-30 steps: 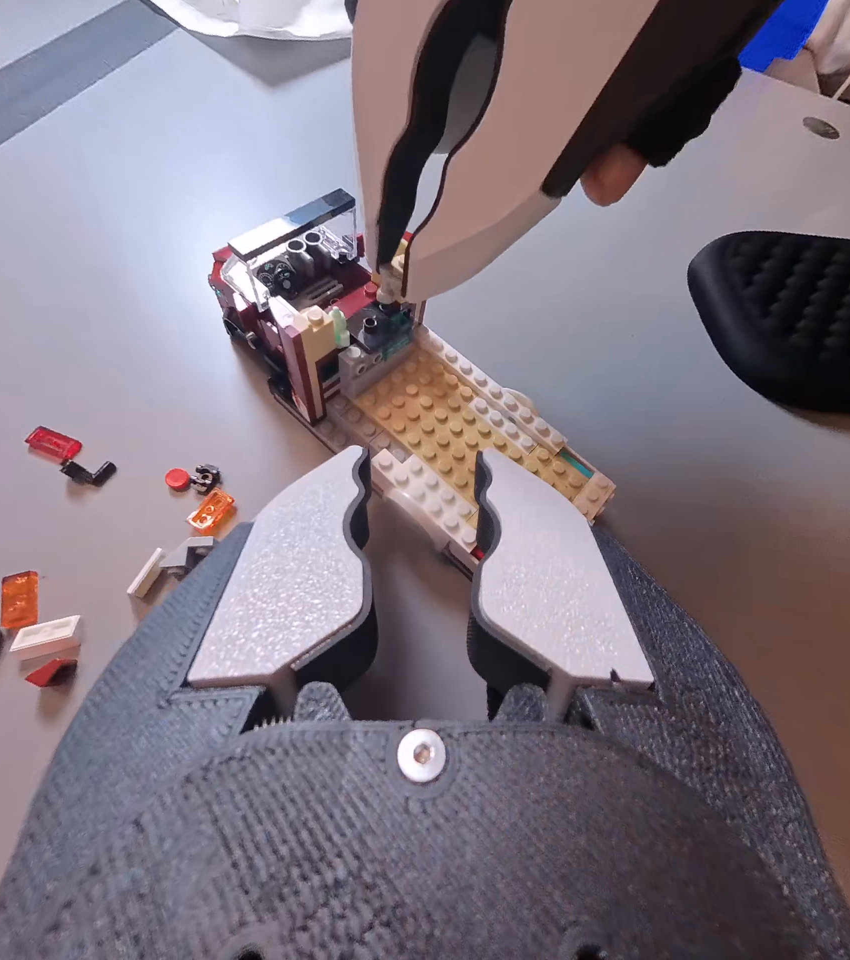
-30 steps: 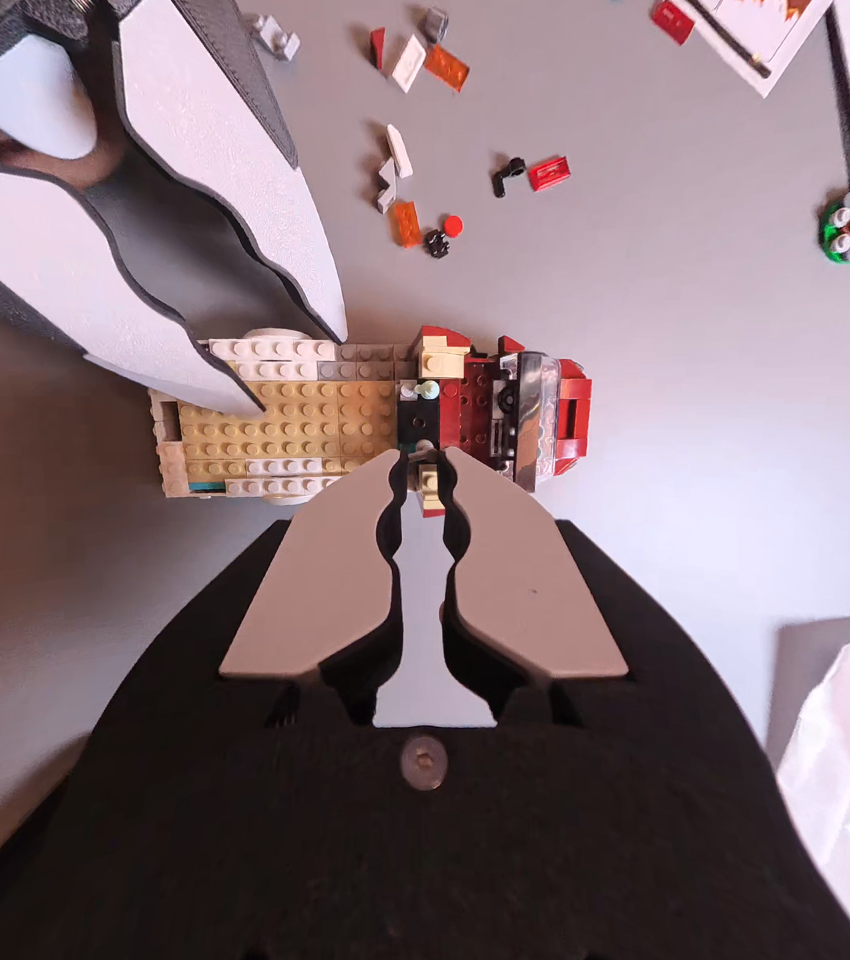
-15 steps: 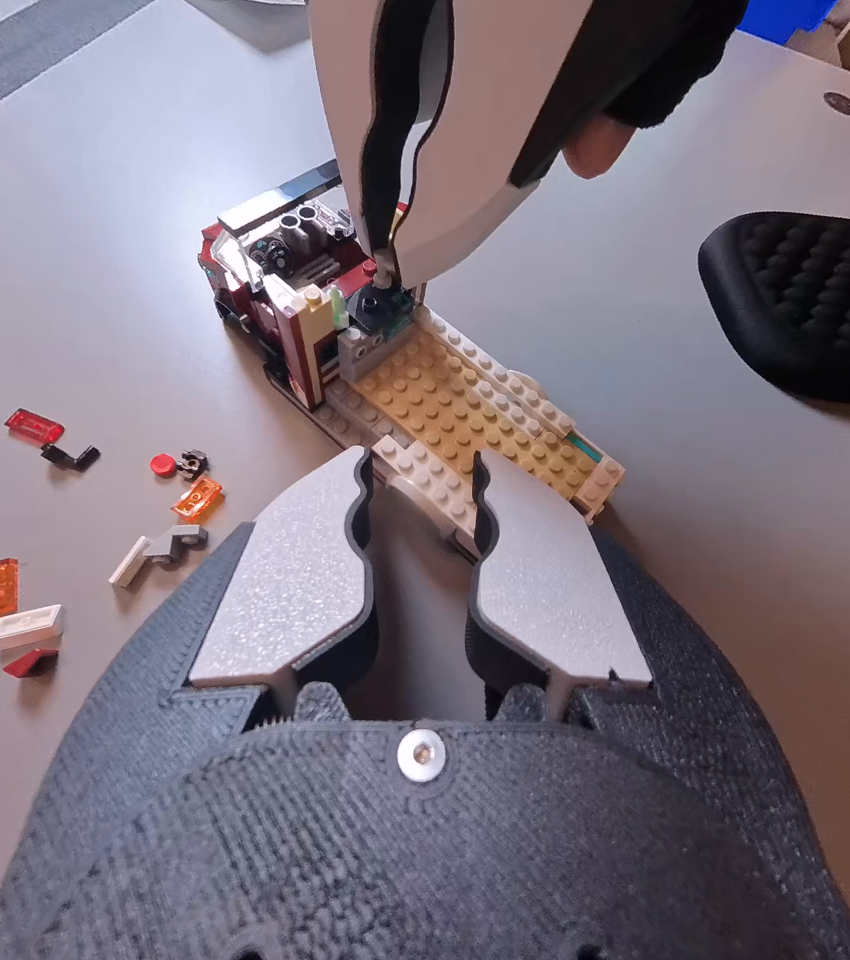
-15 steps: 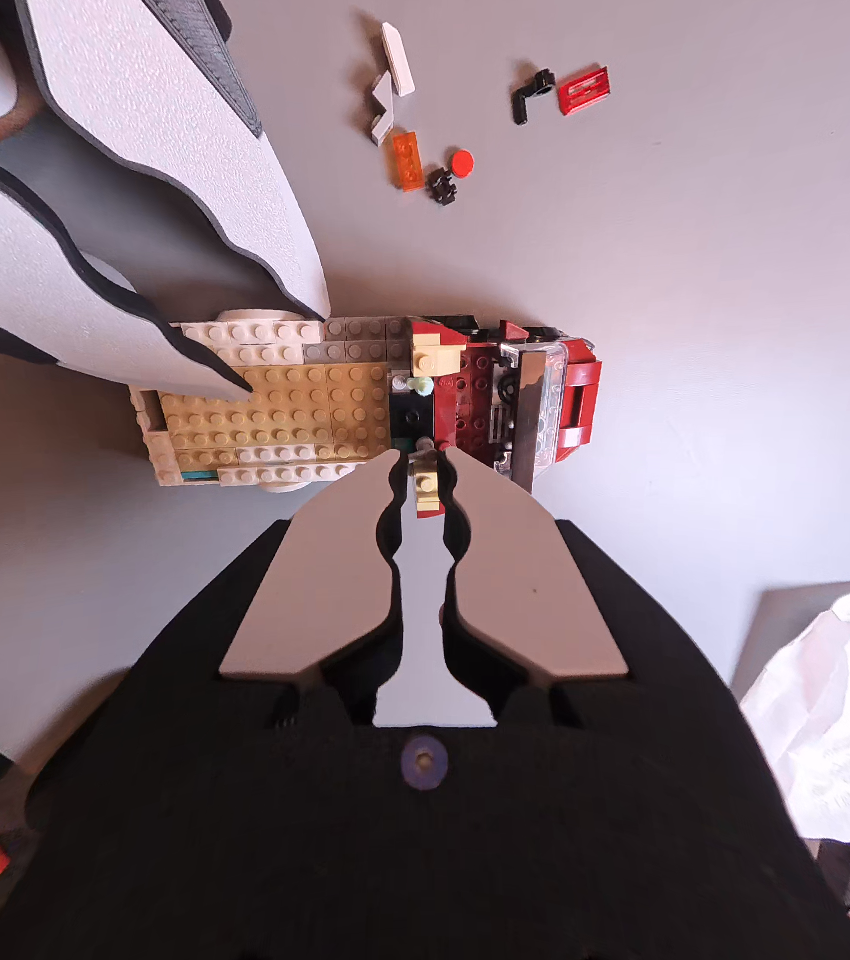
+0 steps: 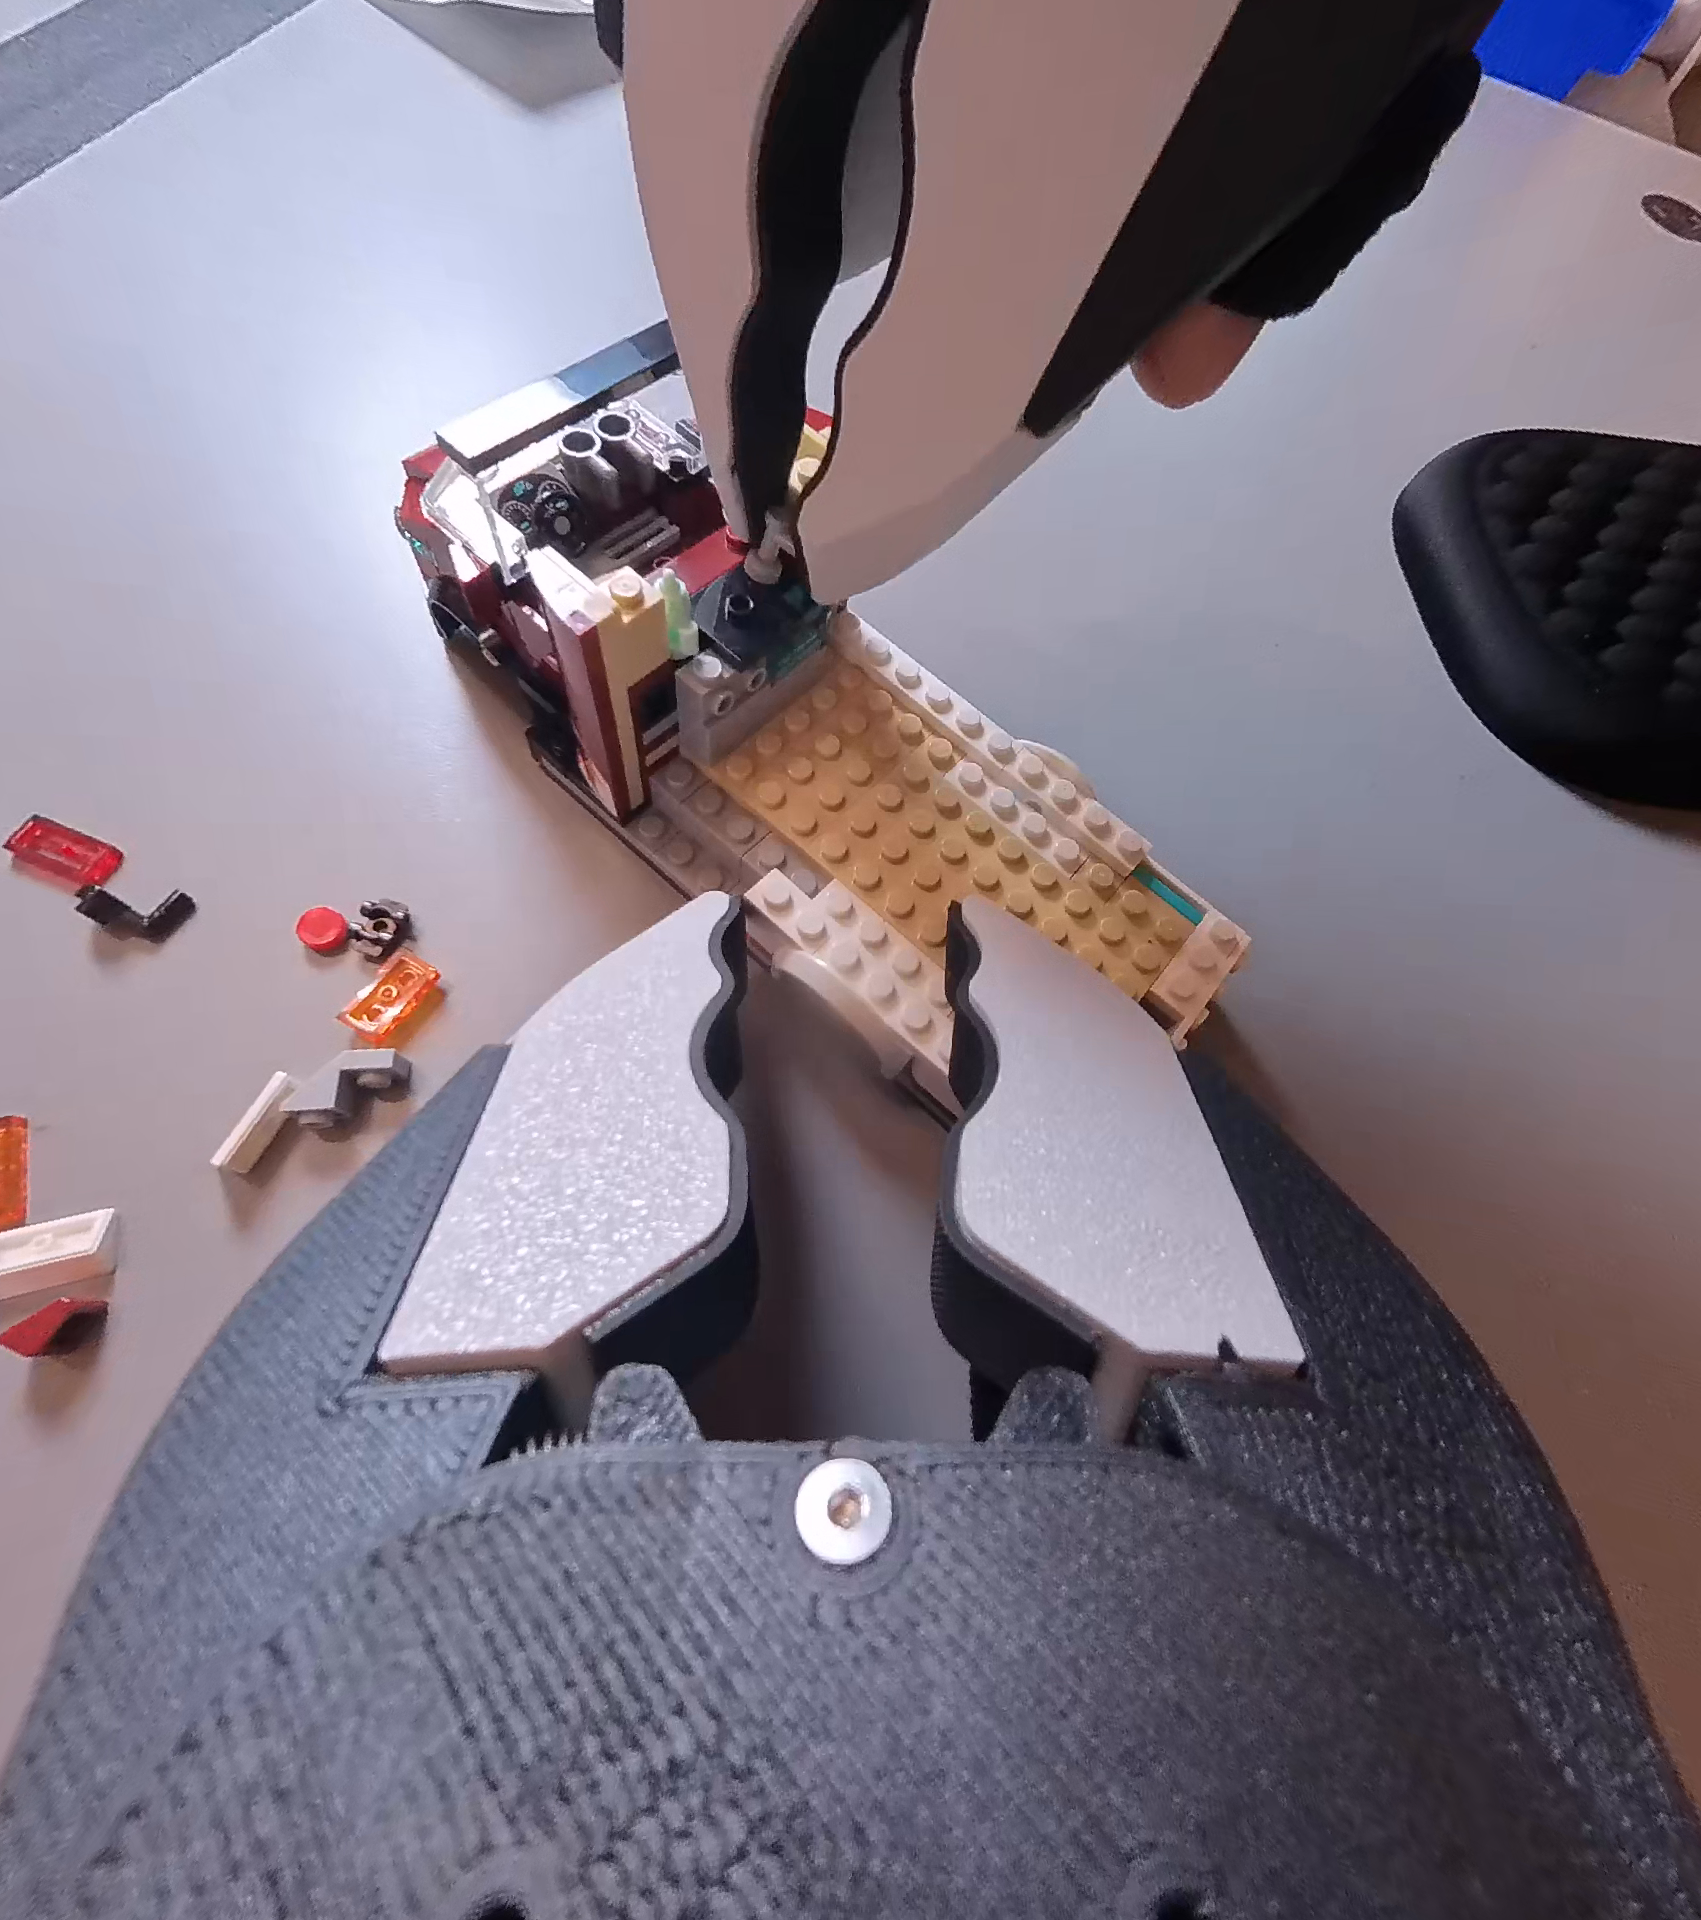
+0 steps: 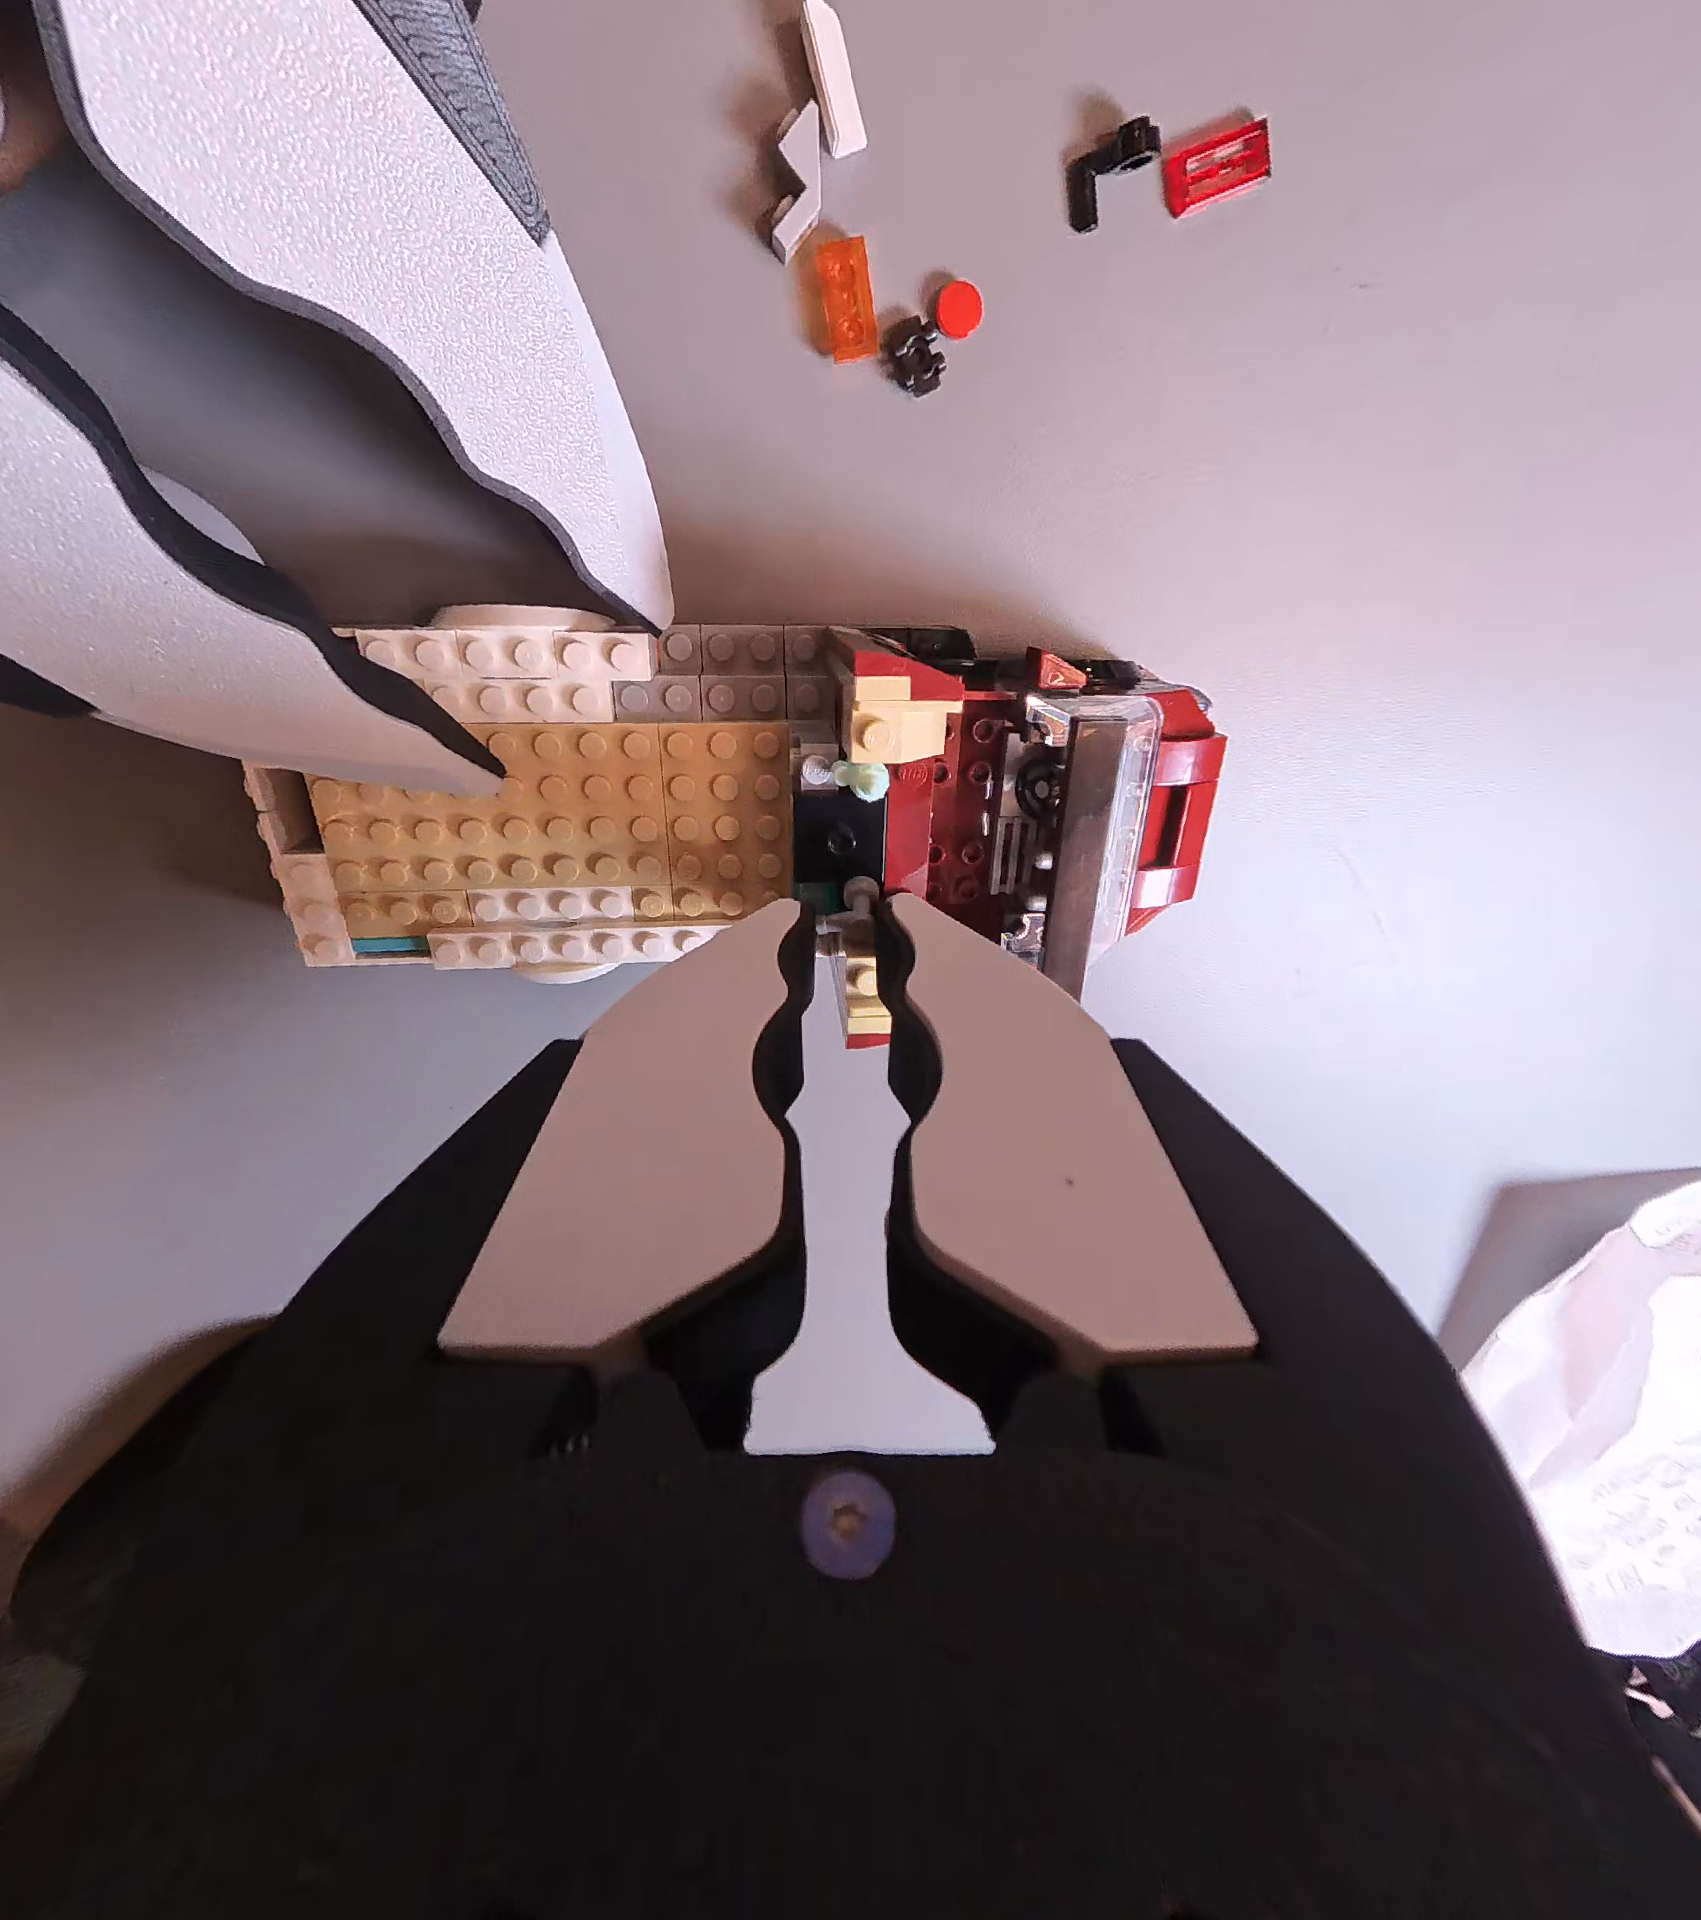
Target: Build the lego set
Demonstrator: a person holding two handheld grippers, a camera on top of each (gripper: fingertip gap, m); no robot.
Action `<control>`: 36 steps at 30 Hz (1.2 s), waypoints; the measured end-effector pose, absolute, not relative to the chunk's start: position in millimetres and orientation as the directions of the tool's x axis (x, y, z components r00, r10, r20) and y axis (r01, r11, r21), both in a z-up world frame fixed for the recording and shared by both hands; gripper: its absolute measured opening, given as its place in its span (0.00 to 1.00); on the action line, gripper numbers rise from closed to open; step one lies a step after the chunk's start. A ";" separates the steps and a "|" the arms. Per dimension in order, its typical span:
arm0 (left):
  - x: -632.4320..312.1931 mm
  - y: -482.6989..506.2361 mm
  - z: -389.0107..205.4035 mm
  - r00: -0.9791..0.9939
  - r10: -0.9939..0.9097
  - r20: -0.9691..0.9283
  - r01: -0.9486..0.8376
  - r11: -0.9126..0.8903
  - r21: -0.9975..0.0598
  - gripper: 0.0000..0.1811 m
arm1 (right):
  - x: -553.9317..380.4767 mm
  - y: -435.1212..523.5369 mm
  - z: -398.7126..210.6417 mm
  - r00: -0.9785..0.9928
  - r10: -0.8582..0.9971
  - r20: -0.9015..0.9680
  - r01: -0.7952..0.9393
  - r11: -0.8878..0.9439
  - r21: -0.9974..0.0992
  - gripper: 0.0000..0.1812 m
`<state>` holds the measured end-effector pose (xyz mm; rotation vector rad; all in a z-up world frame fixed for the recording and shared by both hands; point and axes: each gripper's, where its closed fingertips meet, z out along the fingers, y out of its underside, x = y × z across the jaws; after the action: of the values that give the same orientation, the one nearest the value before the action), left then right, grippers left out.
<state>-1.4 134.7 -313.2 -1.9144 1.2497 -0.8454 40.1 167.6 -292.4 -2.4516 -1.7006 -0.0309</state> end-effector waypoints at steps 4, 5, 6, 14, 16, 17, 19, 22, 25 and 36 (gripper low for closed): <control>-1.4 134.5 -313.2 0.324 -0.934 0.148 -0.485 -0.299 -0.822 0.20 | 40.3 167.5 -292.4 0.343 0.933 0.110 0.937 -0.332 -0.109 0.06; -1.4 134.4 -313.2 0.324 -0.934 0.148 -0.485 -0.299 -0.822 0.20 | 40.3 167.7 -292.3 0.340 0.934 0.111 0.938 -0.329 -0.107 0.07; -1.4 134.4 -313.2 0.324 -0.934 0.148 -0.485 -0.298 -0.822 0.20 | 40.5 167.9 -292.2 0.338 0.934 0.113 0.939 -0.327 -0.106 0.07; -1.3 134.0 -313.1 0.322 -0.935 0.149 -0.486 -0.298 -0.822 0.20 | 40.5 169.5 -288.9 0.331 0.936 0.123 0.942 -0.318 -0.109 0.07; -1.2 133.8 -313.0 0.322 -0.935 0.148 -0.486 -0.297 -0.822 0.20 | 39.9 169.0 -288.1 0.327 0.937 0.123 0.943 -0.314 -0.111 0.06; -1.2 133.7 -313.0 0.321 -0.935 0.148 -0.487 -0.297 -0.822 0.20 | 39.8 168.8 -287.9 0.325 0.938 0.124 0.944 -0.312 -0.111 0.06; -1.3 133.6 -313.0 0.321 -0.935 0.148 -0.487 -0.297 -0.822 0.20 | 39.5 168.8 -288.2 0.323 0.938 0.123 0.944 -0.310 -0.113 0.06; -1.2 133.5 -313.1 0.321 -0.936 0.147 -0.487 -0.296 -0.822 0.20 | 39.8 168.5 -288.6 0.317 0.941 0.119 0.946 -0.305 -0.109 0.06; -1.0 133.2 -313.0 0.320 -0.936 0.147 -0.488 -0.296 -0.821 0.20 | 41.0 168.0 -288.7 0.306 0.946 0.109 0.951 -0.298 -0.083 0.06; -0.4 131.6 -313.2 0.316 -0.937 0.148 -0.487 -0.294 -0.823 0.20 | 43.5 165.9 -288.6 0.260 0.965 0.036 0.957 -0.262 0.120 0.05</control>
<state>-0.4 131.6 -313.2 -1.9087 1.2591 -0.8511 43.5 165.9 -288.6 -2.5507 -1.9501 -0.1635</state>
